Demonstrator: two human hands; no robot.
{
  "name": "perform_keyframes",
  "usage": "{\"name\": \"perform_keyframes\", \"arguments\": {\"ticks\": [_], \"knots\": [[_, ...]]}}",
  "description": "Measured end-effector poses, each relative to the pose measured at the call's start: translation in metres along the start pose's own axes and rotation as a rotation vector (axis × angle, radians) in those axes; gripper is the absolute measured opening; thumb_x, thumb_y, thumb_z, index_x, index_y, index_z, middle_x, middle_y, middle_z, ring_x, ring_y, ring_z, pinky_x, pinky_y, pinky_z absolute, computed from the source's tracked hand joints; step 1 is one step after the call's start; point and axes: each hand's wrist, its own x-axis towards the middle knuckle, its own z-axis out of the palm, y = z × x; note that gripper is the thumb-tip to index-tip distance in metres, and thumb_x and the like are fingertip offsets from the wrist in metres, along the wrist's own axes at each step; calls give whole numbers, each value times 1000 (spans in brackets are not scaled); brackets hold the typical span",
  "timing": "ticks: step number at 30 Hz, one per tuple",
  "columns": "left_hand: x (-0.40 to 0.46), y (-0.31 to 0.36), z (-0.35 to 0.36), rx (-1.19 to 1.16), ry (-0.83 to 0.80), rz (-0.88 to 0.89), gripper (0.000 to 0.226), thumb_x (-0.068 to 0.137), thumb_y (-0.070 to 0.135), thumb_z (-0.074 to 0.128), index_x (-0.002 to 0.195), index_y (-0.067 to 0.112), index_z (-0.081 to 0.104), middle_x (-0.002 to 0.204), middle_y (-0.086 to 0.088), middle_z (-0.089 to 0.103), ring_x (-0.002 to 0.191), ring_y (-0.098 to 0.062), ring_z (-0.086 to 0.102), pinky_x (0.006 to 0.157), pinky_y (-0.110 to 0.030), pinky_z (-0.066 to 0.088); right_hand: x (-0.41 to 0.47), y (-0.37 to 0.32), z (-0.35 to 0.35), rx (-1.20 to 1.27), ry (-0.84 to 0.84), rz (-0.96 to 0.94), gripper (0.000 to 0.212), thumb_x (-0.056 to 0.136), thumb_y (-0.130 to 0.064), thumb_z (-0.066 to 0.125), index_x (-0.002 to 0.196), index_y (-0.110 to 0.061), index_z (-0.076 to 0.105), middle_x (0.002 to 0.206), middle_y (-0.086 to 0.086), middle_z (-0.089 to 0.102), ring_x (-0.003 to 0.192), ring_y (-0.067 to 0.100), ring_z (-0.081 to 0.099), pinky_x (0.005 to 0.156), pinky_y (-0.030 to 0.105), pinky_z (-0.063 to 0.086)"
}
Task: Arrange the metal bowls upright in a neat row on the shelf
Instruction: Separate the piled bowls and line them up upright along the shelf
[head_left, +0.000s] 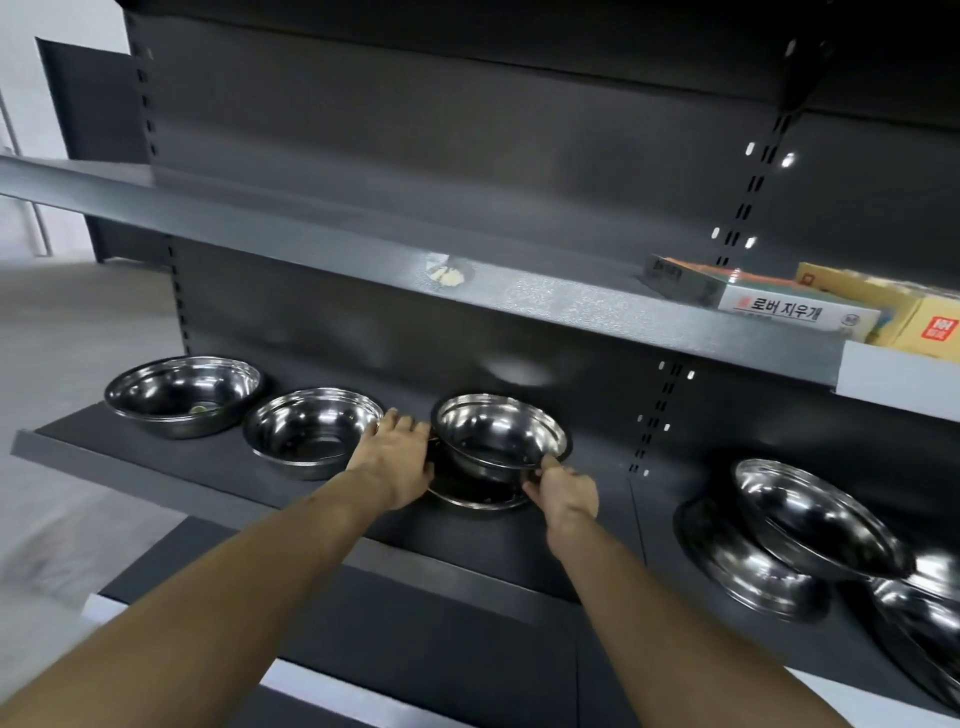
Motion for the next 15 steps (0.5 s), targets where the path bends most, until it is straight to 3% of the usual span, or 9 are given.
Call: {"name": "perform_keyframes", "arguments": {"ticks": [5,10,15], "knots": [[-1,-15,6,-11,-29,3,58,98,38,46,148,11,32,155,-10,33,152,-32,12,123,-46,17,-8,13,16,-128,-7,6,32,96,-31,57,71,-11,61,71,-3,67,77,24,74,93,41,57],[1,-26,12,-26,-37,23,58,97,39,46,147,12,34,154,-10,34,151,-31,12,122,-45,18,-10,16,21,-229,33,-57,38,96,-32,56,64,-12,59,66,0,65,90,34,73,94,46,56],[3,-29,18,-42,-46,61,60,98,40,45,149,13,33,154,-11,34,151,-31,15,122,-45,18,-11,25,20,-424,95,-85,41,95,-41,54,66,-12,60,94,18,75,95,37,70,92,46,55]]}}
